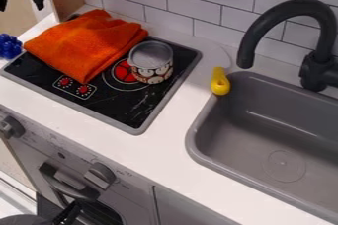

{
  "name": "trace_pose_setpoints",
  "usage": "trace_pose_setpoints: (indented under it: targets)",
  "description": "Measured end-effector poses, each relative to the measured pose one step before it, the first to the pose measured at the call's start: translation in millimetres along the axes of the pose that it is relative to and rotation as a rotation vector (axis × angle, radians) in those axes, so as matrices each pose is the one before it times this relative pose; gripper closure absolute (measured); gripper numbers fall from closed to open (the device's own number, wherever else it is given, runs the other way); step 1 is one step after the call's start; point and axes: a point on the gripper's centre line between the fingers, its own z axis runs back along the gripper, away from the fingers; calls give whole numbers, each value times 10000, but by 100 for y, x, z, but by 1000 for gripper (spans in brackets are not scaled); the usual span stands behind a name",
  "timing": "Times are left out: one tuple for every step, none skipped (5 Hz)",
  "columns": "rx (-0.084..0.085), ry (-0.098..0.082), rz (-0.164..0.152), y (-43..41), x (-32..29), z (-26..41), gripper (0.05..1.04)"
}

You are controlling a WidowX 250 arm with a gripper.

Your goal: Covered the two burners with an orange cloth

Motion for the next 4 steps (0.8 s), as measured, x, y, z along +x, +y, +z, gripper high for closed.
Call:
trace_pose_setpoints:
  targets:
    - [-59,379,21,-126,-588,-1339,87]
    - [58,217,-112,-445,718,-1063,87]
    - [-5,-22,-151,-1455,915,-611,87]
    - [-305,-723,-331,-2128,1100,-376,131]
